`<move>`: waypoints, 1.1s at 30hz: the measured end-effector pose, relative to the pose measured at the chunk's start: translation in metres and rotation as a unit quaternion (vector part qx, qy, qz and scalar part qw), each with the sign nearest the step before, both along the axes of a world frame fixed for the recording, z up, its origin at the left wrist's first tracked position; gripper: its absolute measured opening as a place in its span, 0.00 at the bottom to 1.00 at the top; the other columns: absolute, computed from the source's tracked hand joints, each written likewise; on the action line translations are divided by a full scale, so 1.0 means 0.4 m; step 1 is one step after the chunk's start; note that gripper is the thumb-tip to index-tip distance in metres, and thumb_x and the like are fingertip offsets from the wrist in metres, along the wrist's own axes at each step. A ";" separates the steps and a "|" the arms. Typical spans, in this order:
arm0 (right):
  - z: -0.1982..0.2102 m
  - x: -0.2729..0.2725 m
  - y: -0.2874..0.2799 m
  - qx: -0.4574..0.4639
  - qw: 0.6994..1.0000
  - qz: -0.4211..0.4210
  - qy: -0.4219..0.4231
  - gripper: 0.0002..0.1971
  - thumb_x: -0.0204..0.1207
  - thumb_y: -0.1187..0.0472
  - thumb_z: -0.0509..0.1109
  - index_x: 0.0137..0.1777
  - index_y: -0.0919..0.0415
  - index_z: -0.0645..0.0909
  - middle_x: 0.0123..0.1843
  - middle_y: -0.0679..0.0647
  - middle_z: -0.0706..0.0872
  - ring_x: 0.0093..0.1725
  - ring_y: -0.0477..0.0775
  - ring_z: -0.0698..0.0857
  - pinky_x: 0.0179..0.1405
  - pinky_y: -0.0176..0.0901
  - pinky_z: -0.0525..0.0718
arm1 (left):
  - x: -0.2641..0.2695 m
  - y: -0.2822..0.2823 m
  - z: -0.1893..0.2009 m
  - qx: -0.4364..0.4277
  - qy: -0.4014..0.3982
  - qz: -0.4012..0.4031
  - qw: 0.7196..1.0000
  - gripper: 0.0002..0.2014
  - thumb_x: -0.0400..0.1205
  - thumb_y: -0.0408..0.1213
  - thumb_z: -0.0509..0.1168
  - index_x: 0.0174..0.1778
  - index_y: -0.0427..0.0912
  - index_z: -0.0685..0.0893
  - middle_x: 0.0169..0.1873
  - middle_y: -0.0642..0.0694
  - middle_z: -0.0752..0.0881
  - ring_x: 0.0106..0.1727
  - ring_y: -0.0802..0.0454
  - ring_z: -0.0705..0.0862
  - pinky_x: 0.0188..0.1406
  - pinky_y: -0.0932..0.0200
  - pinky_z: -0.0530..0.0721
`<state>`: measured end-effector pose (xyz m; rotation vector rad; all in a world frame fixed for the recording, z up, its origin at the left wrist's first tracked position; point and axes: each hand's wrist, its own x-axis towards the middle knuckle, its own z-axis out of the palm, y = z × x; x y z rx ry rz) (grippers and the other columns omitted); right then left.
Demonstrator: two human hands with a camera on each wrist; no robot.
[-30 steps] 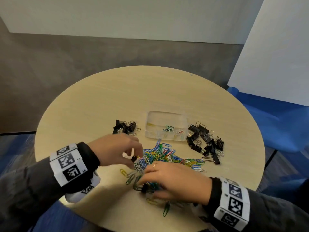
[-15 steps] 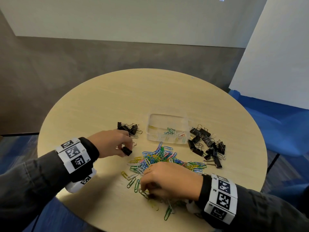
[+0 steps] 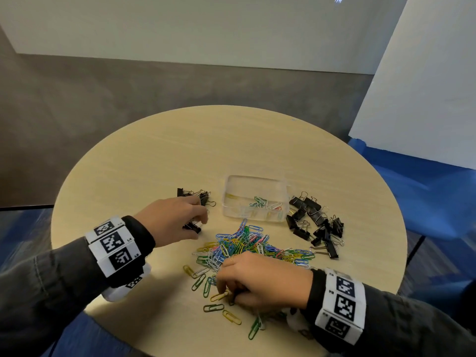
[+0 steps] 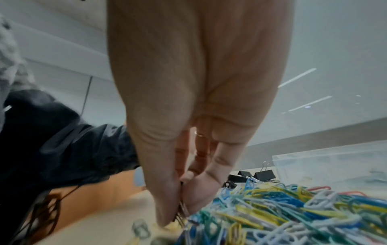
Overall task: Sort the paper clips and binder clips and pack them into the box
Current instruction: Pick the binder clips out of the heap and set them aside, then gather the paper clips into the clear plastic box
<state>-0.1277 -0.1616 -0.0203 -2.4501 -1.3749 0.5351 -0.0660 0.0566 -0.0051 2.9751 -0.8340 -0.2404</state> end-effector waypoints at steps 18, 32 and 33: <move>0.021 0.167 -0.311 -0.052 0.941 -0.322 -0.085 0.10 0.77 0.62 0.72 0.56 0.51 0.84 0.55 0.48 0.80 0.49 0.44 0.77 0.51 0.37 0.77 | -0.090 -0.030 -0.071 -0.151 0.185 -0.025 0.971 0.16 0.75 0.38 0.74 0.48 0.55 0.73 0.51 0.54 0.78 0.48 0.60 0.81 0.36 0.78 0.75; 0.006 -0.023 -0.228 -0.187 0.943 -0.258 0.096 0.56 0.65 0.25 0.47 0.83 0.60 0.32 0.84 0.55 0.31 0.84 0.48 0.36 0.81 0.36 0.40 | -0.054 -0.092 -0.071 -0.140 0.240 -0.063 0.958 0.46 0.78 0.64 0.59 0.83 0.55 0.38 0.81 0.61 0.32 0.80 0.68 0.31 0.84 0.58 0.41; 0.003 -0.024 -0.222 -0.180 0.946 -0.253 0.093 0.58 0.62 0.23 0.46 0.83 0.60 0.32 0.84 0.55 0.30 0.84 0.47 0.35 0.81 0.34 0.40 | -0.050 -0.098 -0.073 -0.133 0.242 -0.069 0.959 0.46 0.78 0.64 0.59 0.83 0.54 0.37 0.81 0.61 0.31 0.80 0.67 0.31 0.84 0.57 0.41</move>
